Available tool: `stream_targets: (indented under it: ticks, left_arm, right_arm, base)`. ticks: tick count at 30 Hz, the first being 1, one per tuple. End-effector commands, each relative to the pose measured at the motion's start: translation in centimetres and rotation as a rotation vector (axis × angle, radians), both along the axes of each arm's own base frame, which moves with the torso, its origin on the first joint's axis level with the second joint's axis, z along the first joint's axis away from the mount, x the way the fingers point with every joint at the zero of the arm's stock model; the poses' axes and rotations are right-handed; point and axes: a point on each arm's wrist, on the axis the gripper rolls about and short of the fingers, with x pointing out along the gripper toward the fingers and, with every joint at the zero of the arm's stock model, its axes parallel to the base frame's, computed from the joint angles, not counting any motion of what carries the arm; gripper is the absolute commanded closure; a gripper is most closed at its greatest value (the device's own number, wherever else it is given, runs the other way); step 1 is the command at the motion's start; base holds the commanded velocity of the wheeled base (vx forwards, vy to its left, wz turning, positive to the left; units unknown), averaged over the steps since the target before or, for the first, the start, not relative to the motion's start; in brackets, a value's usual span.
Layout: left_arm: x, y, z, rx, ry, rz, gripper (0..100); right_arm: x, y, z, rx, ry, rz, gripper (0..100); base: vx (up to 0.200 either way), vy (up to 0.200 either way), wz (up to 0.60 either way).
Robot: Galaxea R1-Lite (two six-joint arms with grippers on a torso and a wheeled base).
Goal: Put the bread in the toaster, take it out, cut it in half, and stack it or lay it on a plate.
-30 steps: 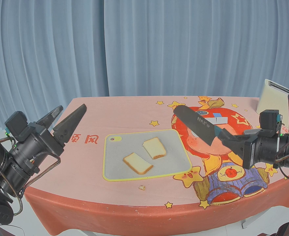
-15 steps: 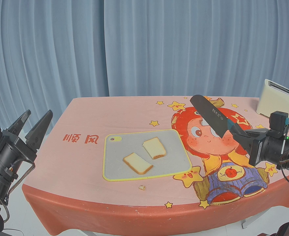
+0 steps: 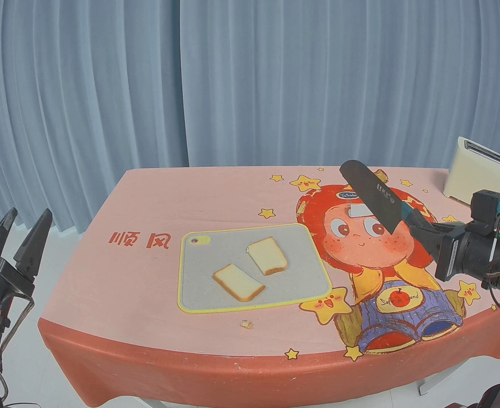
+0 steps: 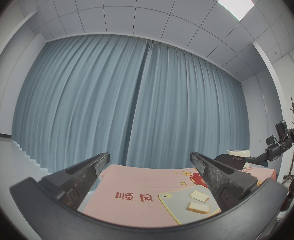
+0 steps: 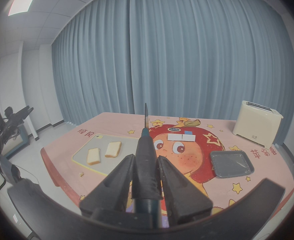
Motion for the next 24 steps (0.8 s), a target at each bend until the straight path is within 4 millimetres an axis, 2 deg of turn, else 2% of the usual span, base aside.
stream_targets:
  ticks: [1, 7, 10, 15, 24]
  left_arm:
    - [-2.0, 0.9, 0.4, 0.032, -0.073, 0.074, 0]
    - [-3.6, 1.2, 0.4, 0.057, -0.080, 0.108, 0]
    - [-5.7, 1.3, -0.3, 0.059, -0.065, 0.109, 0]
    - [-8.8, 1.5, -1.7, 0.061, -0.046, 0.110, 0]
    - [-11.9, 1.7, -4.7, 0.080, -0.012, 0.141, 0]
  right_arm:
    - [0.5, -0.5, 0.2, 0.012, -0.018, -0.040, 100]
    - [1.3, -1.2, -0.3, 0.006, -0.018, -0.092, 100]
    - [2.4, -1.7, -1.1, -0.012, 0.012, -0.137, 100]
    - [3.7, -2.2, -2.0, -0.025, 0.043, -0.175, 100]
    - [4.8, -2.8, -2.7, -0.044, 0.071, -0.209, 100]
  base:
    - [0.000, 0.000, 0.00]
    - [0.000, 0.000, 0.00]
    - [0.000, 0.000, 0.00]
    - [0.000, 0.000, 0.00]
    - [0.000, 0.000, 0.00]
